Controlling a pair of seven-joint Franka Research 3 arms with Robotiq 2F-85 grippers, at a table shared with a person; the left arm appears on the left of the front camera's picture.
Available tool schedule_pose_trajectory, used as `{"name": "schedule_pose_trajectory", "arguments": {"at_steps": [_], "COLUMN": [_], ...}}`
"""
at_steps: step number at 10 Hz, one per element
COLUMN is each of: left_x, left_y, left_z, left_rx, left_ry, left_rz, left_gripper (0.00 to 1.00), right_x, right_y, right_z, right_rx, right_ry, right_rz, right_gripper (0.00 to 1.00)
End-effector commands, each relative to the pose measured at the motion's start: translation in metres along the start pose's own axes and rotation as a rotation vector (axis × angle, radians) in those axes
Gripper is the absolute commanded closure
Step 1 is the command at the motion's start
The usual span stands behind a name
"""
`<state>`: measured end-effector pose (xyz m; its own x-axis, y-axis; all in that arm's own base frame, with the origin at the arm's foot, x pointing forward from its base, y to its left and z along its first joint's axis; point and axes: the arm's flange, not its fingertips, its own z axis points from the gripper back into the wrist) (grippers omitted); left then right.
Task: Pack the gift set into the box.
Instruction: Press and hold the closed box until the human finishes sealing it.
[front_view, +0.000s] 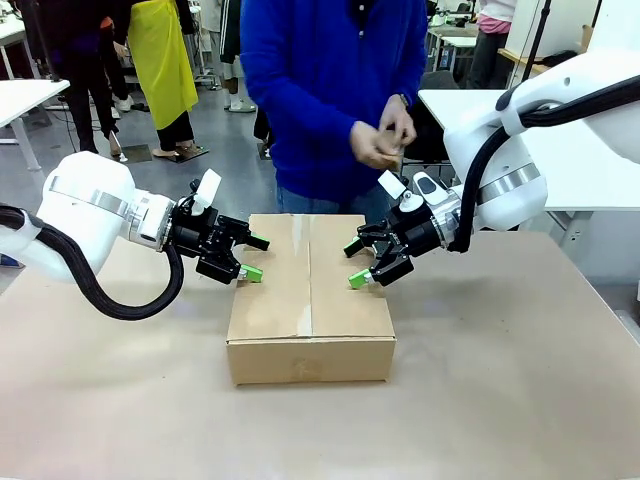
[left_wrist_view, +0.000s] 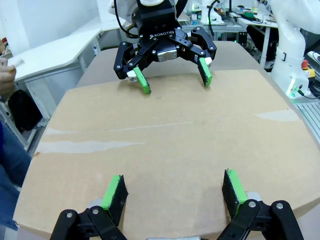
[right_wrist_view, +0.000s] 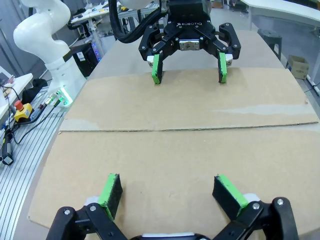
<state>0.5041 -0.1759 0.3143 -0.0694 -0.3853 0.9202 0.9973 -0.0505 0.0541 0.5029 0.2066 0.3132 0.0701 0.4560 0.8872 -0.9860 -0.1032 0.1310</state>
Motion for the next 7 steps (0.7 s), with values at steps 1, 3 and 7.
{"name": "schedule_pose_trajectory", "arguments": {"at_steps": [1, 3, 7], "left_x": [-0.0032, -0.0032, -0.0032], "left_y": [-0.0019, -0.0019, -0.0019], "left_z": [-0.0009, -0.0009, -0.0009], "left_rx": [-0.004, -0.004, -0.004], "left_ry": [-0.002, -0.002, -0.002], "left_rz": [-0.001, -0.001, -0.001], "left_gripper": [0.0, 0.0, 0.0], "right_x": [-0.0019, -0.0019, -0.0019], "right_y": [0.0021, 0.0021, 0.0021], "right_z": [0.0006, 0.0006, 0.0006], "right_rx": [0.001, 0.001, 0.001], "right_ry": [0.006, 0.006, 0.006], "right_rz": [-0.003, -0.003, -0.003], "right_gripper": [0.0, 0.0, 0.0]}}
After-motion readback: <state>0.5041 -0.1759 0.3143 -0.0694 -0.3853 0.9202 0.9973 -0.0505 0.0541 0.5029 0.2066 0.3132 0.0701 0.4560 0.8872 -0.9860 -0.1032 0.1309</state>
